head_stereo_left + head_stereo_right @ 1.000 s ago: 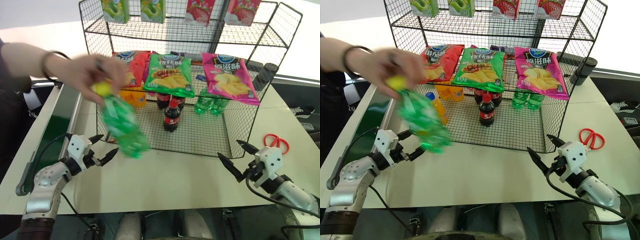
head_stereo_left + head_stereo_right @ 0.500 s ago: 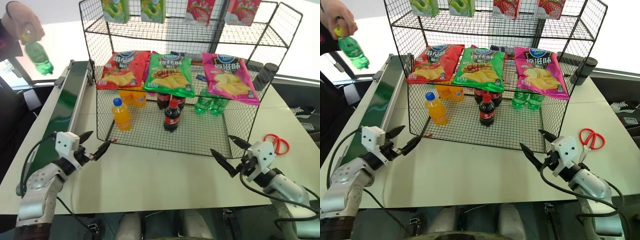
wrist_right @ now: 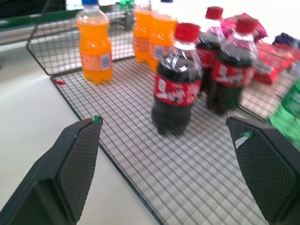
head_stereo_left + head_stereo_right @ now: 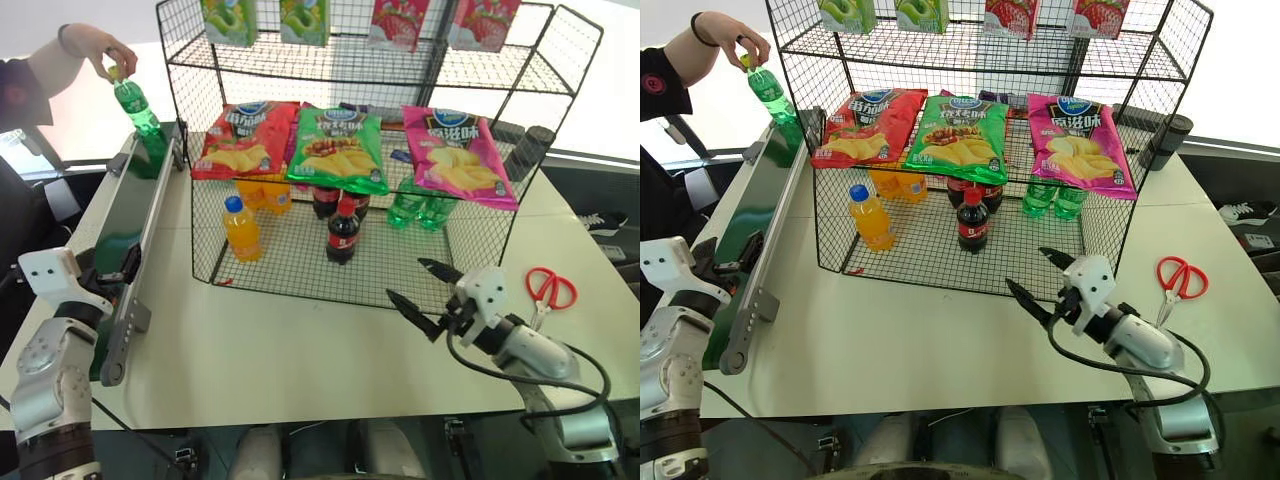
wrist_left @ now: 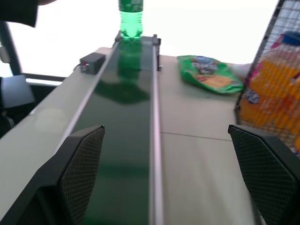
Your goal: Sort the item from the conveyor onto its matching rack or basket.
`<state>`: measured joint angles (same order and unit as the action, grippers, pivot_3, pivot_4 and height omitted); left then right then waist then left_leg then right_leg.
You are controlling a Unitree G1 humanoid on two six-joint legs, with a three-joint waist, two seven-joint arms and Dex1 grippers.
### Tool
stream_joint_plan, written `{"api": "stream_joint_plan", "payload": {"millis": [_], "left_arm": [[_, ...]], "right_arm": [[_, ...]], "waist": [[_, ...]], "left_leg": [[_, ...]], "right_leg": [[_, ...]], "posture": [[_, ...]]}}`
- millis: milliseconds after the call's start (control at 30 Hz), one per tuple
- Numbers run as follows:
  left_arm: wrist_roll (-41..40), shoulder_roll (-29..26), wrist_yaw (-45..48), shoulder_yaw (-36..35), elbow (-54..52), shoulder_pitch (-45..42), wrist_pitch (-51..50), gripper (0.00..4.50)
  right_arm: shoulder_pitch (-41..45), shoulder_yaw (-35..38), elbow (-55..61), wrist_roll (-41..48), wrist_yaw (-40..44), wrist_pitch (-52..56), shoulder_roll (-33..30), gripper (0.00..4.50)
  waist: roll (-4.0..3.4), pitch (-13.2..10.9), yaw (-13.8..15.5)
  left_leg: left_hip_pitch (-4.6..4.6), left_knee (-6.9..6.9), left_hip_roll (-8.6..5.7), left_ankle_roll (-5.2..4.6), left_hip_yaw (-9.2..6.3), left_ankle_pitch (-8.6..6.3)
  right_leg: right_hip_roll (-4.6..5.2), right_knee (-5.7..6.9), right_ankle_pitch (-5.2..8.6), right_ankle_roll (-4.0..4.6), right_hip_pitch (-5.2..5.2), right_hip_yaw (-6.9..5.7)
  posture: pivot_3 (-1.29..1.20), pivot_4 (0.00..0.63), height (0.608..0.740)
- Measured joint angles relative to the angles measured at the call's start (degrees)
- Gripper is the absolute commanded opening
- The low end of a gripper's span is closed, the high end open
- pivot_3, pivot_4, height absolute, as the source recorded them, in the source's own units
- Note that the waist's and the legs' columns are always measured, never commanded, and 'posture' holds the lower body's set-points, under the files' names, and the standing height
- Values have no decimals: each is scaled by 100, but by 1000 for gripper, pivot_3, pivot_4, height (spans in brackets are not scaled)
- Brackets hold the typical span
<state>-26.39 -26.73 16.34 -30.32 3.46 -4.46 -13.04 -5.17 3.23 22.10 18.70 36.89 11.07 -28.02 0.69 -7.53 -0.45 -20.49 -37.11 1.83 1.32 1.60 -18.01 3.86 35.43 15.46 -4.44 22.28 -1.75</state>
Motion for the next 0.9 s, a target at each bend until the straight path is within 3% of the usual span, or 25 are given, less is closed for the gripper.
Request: {"api": "stream_joint_plan", "payload": {"millis": [233,633,900], "left_arm": [[686,-80,-431,88,290,-267,167,4500],[689,-53,-254,-12,1268,-626,1195,4500],[752,-6,-304,29,1430,-708,1442,4500]], "right_arm": [[178,-332,41,-41,-184,306,130,4401],[148,-1313,817,419,135,711,451,4401],[1147,-1406,825,541,317,895,443,4401]], "waist": [[13,4,-6],[20,7,-16],[20,7,-25]], "left_leg": [[-1,0,0,0,0,0],[-1,1,1,2,0,0],[-7,8,-4,4,0,-1]], "right_leg": [[1,-1,0,0,1,0],[14,0,-1,0,5,-1],[25,0,-1,0,15,-3]], "posture": [[0,150,740],[0,150,740],[0,150,740]]}}
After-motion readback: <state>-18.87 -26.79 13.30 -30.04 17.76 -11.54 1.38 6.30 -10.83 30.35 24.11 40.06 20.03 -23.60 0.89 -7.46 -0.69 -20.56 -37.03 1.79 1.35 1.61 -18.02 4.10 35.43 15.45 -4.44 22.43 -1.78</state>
